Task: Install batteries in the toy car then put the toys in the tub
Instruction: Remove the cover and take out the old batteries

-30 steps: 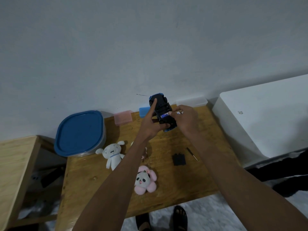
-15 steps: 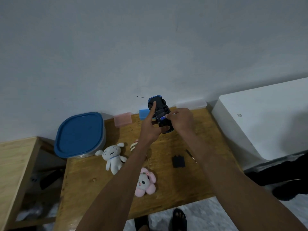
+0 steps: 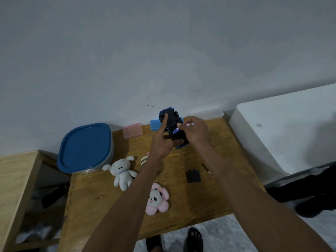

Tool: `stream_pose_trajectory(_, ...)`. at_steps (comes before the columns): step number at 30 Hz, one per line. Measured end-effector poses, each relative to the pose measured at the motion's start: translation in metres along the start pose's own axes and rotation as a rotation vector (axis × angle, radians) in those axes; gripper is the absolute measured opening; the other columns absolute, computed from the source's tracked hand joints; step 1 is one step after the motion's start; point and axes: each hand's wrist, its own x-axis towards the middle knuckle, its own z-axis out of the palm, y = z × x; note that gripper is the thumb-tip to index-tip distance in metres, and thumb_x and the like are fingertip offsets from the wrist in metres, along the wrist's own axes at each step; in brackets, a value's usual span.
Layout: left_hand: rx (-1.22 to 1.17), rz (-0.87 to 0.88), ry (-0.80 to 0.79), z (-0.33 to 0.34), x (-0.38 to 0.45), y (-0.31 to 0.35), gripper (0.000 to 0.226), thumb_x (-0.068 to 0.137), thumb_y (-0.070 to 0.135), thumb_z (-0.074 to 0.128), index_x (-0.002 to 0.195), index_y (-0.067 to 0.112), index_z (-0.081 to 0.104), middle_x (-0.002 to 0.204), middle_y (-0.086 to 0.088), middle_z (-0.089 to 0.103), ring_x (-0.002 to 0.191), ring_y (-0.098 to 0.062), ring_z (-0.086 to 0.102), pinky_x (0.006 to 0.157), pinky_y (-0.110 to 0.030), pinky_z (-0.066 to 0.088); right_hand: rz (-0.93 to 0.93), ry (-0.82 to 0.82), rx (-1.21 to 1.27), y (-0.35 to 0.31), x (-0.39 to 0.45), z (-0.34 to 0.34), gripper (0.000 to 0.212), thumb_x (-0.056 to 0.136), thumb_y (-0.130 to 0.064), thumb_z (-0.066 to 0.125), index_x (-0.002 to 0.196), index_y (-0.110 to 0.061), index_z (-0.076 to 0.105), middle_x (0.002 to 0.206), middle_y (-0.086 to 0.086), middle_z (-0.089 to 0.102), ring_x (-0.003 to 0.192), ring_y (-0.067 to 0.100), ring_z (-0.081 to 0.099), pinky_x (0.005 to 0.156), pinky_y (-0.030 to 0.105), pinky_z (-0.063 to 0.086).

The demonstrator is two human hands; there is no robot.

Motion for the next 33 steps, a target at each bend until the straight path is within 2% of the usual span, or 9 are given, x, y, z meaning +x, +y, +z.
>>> stream_pose_trajectory(6,0.024,0.015,-0.005,0.002,-0.002,0.002,0.11,0.076,-0.001,0.084,0.16,0.023,0.018,0.141,-0.009,0.057,0.101,0.023,0.056,0.079,-0.007,0.051,-0.071,0.017,0.069,0.008,-0.003,0.005,0.022,0.088,-0.023,0.075,0.093,-0.008,0.061,0.103,0.007,0.067,0.087,0.017,0.062,0.051,0.01,0.037)
stream_pose_trajectory(11,0.018,-0.012,-0.018,0.0,-0.004,0.001,0.112,0.075,0.001,0.085,0.16,0.028,0.018,0.14,-0.007,0.057,0.122,-0.017,0.058,0.086,-0.019,0.056,-0.043,0.05,0.164,0.011,-0.004,0.009,0.025,0.089,-0.025,0.073,0.107,-0.01,0.066,0.102,0.004,0.068,0.088,0.017,0.067,0.061,0.015,0.051)
stream_pose_trajectory(14,-0.024,-0.048,-0.043,-0.003,-0.008,-0.003,0.112,0.073,-0.001,0.085,0.158,0.035,0.021,0.133,-0.004,0.056,0.123,-0.027,0.06,0.09,-0.037,0.06,-0.007,0.052,0.219,0.013,0.0,0.007,0.021,0.092,-0.032,0.068,0.101,-0.013,0.072,0.096,0.002,0.071,0.085,0.017,0.068,0.068,0.032,0.059)
stream_pose_trajectory(18,0.019,-0.09,-0.071,-0.004,-0.012,-0.008,0.114,0.073,0.004,0.087,0.157,0.04,0.02,0.142,0.0,0.052,0.129,-0.026,0.055,0.1,-0.049,0.054,0.099,-0.012,0.318,0.011,0.005,-0.001,0.023,0.096,-0.034,0.059,0.1,-0.015,0.072,0.083,0.001,0.069,0.07,0.016,0.065,0.063,0.034,0.057)
stream_pose_trajectory(23,0.063,-0.124,-0.095,-0.003,-0.017,-0.017,0.114,0.072,0.004,0.087,0.158,0.038,0.02,0.149,-0.002,0.049,0.131,-0.022,0.052,0.099,-0.044,0.054,0.108,-0.09,0.345,0.014,0.001,-0.011,0.04,0.102,-0.044,0.048,0.091,-0.009,0.063,0.058,-0.004,0.054,0.045,0.003,0.051,0.047,0.021,0.045)
stream_pose_trajectory(25,0.054,-0.161,-0.139,-0.002,-0.019,-0.022,0.116,0.071,-0.002,0.086,0.158,0.037,0.021,0.149,-0.005,0.048,0.128,-0.023,0.053,0.092,-0.039,0.058,0.11,-0.12,0.382,0.018,-0.001,-0.013,0.04,0.102,-0.044,0.049,0.09,-0.008,0.062,0.062,0.004,0.063,0.046,0.009,0.059,0.046,0.024,0.049)
stream_pose_trajectory(27,0.04,-0.196,-0.19,-0.001,-0.02,-0.028,0.116,0.069,-0.008,0.085,0.158,0.033,0.023,0.151,-0.006,0.044,0.129,-0.023,0.05,0.084,-0.032,0.06,0.158,-0.151,0.469,0.022,-0.003,-0.013,0.034,0.102,-0.037,0.052,0.097,-0.006,0.063,0.078,0.014,0.073,0.06,0.022,0.072,0.054,0.031,0.059)
stream_pose_trajectory(29,0.019,-0.261,-0.233,0.0,-0.023,-0.037,0.117,0.069,-0.011,0.084,0.158,0.033,0.023,0.152,-0.008,0.042,0.13,-0.024,0.048,0.078,-0.031,0.062,0.214,-0.186,0.563,0.028,-0.003,-0.013,0.025,0.102,-0.028,0.055,0.105,-0.003,0.062,0.089,0.023,0.074,0.071,0.031,0.075,0.06,0.034,0.062)
stream_pose_trajectory(33,0.091,-0.372,-0.294,0.001,-0.032,-0.059,0.119,0.07,-0.005,0.086,0.158,0.036,0.019,0.148,-0.015,0.044,0.128,-0.031,0.053,0.081,-0.034,0.061,0.164,-0.211,0.445,0.043,-0.005,-0.009,0.009,0.101,-0.017,0.057,0.1,-0.009,0.061,0.093,0.023,0.071,0.073,0.028,0.075,0.066,0.032,0.063)
